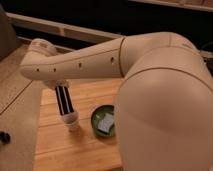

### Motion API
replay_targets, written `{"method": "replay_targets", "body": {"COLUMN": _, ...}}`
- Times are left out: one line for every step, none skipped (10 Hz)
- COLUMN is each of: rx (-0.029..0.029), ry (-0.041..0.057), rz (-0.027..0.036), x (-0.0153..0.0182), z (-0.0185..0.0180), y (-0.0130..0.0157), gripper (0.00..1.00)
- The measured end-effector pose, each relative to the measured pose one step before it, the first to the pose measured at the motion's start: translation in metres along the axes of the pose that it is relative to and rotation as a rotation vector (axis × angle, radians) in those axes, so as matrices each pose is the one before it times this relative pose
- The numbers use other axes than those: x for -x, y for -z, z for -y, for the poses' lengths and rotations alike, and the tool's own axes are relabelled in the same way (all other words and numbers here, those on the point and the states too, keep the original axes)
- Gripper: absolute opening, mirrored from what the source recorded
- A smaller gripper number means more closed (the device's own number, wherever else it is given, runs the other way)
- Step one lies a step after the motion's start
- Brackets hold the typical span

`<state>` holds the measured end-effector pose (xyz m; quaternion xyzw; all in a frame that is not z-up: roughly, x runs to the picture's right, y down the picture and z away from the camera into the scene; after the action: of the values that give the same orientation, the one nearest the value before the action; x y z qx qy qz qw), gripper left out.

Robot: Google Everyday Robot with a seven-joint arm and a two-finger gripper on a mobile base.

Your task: Place the eraser in the ceramic cup

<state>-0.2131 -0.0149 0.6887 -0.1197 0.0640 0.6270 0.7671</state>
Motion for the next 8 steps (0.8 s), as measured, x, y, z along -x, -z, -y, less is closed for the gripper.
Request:
{"method": "replay_targets", "body": {"rx": 0.00457, "ry": -0.00508, "rz": 0.00355, "x": 0.00051, "z": 0.00046, "y": -0.00501, "gripper": 0.0}}
{"method": "replay_targets", "body": {"rx": 0.01065, "ry": -0.00327, "rz": 0.01201, "x": 0.00209, "z": -0.00121, "y": -0.00524, "gripper": 0.0}}
{"method": "replay_targets", "body": {"rx": 0.0192, "ry": -0.0018, "rz": 0.02435, "x": 0.00481, "z": -0.00188, "y": -0.00443, "gripper": 0.0}}
{"method": "replay_targets", "body": {"rx": 0.02338, "ry": -0.00033, "rz": 0.02331, "x": 0.00415, "z": -0.00274, "y": -0.002, "gripper": 0.0}}
{"method": "replay_targets", "body": {"rx": 0.04113, "ry": 0.00104, "rz": 0.0306, "x": 0.00291, "z": -0.00635, "y": 0.00014, "gripper": 0.0}}
{"method": "replay_targets", "body": {"rx": 0.05731, "ry": 0.0013, "rz": 0.036, "x": -0.00151, "z": -0.00792, "y": 0.00285, "gripper": 0.0}}
{"method": "replay_targets", "body": {"rx": 0.02965, "ry": 0.00184, "rz": 0.01885, "x": -0.0052, "z": -0.00034, "y": 0.00354, "gripper": 0.0}}
{"method": "replay_targets", "body": {"rx": 0.01727, "ry": 0.00112, "rz": 0.01317, "x": -0.00489, "z": 0.00256, "y": 0.0038, "gripper": 0.0}}
